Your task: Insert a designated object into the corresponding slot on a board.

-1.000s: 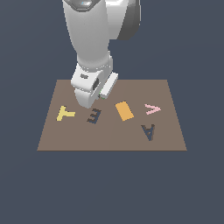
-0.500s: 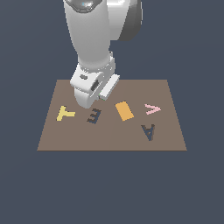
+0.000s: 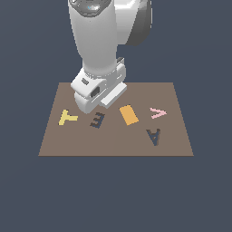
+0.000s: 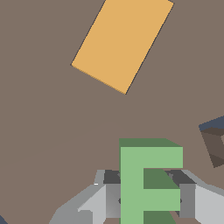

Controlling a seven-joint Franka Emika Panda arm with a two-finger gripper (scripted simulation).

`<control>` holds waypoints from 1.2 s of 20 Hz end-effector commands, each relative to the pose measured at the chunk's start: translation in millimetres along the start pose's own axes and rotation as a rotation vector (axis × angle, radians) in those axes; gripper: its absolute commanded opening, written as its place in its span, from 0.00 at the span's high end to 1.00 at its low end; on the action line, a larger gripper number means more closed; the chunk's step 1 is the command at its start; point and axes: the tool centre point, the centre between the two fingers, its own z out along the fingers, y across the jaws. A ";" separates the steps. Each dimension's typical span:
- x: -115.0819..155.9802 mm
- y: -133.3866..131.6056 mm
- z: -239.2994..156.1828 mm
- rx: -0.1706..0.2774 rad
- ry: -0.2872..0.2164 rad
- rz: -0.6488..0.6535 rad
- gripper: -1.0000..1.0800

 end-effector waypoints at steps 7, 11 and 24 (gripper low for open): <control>17.4 13.6 -1.6 0.000 0.001 0.304 1.00; 25.0 23.4 -2.4 0.000 0.001 0.474 1.00; 35.1 57.5 -4.6 0.000 0.001 0.963 1.00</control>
